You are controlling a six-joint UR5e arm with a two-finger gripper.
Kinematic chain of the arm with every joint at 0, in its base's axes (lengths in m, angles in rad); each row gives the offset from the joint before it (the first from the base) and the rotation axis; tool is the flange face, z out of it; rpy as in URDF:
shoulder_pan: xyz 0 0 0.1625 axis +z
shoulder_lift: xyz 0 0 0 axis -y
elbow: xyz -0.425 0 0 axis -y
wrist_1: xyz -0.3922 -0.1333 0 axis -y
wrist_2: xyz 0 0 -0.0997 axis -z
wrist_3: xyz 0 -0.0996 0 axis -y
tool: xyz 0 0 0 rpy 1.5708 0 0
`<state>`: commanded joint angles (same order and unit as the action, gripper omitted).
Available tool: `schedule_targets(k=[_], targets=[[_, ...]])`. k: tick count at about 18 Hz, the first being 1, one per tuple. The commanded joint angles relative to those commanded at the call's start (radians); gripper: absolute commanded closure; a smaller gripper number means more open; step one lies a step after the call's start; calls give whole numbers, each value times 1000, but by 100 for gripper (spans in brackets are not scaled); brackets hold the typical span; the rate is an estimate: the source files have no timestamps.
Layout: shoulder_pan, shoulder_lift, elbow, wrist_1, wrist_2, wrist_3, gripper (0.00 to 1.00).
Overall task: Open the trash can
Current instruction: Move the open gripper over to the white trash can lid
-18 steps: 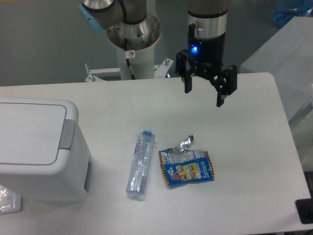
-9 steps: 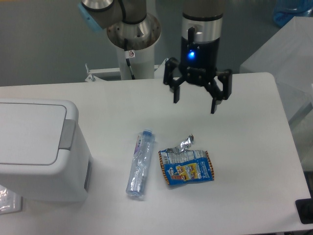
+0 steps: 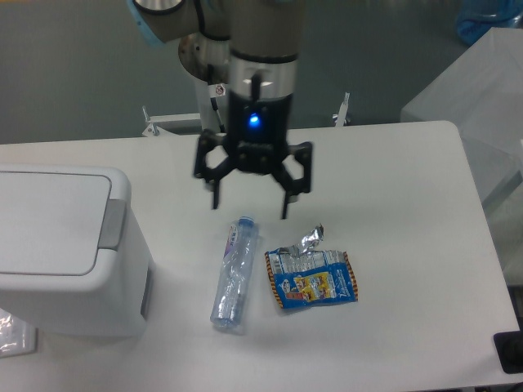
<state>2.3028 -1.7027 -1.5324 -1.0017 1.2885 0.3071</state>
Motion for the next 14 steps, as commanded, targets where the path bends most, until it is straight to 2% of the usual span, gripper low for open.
schedule_targets(k=[4, 8, 14], targets=[[-40, -8, 3, 8, -3, -100, 0], [-77, -28, -6, 107, 0, -229, 0], [-95, -38, -9, 110, 5, -235, 0]])
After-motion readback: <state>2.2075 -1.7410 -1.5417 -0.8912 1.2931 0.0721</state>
